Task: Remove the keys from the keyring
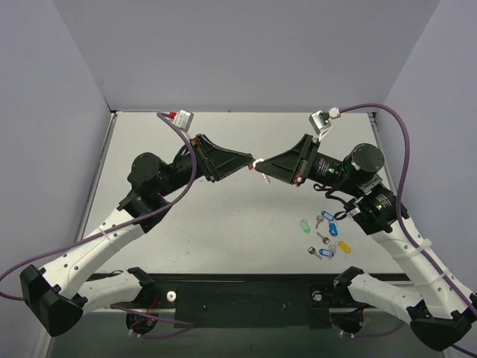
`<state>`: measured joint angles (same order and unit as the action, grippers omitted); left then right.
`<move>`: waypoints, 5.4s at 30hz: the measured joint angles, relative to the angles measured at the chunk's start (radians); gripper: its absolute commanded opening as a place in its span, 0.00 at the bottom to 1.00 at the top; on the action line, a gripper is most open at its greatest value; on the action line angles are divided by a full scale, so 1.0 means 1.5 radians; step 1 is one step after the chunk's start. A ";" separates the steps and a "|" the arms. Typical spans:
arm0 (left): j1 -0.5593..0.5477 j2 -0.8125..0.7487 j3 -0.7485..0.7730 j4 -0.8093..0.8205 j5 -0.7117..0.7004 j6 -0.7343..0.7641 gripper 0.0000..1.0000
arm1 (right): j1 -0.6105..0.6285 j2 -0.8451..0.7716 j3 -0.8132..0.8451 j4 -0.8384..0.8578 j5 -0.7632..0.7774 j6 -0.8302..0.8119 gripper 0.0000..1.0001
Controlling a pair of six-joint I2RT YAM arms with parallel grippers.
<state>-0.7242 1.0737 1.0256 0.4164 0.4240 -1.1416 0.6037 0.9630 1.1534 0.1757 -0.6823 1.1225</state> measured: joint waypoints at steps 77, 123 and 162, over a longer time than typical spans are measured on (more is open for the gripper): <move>-0.018 0.033 0.149 -0.240 0.123 0.125 0.63 | 0.017 0.004 0.023 -0.110 -0.002 -0.086 0.00; -0.012 -0.040 0.039 -0.154 0.011 0.053 0.27 | 0.031 0.014 0.031 -0.110 0.003 -0.086 0.00; -0.022 -0.045 0.081 -0.283 0.002 0.164 0.00 | 0.035 0.019 0.042 -0.142 0.008 -0.101 0.00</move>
<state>-0.7578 1.0065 1.1473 -0.0082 0.4271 -0.8951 0.6563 0.9909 1.2167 -0.0380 -0.6697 0.9707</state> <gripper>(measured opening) 0.018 0.007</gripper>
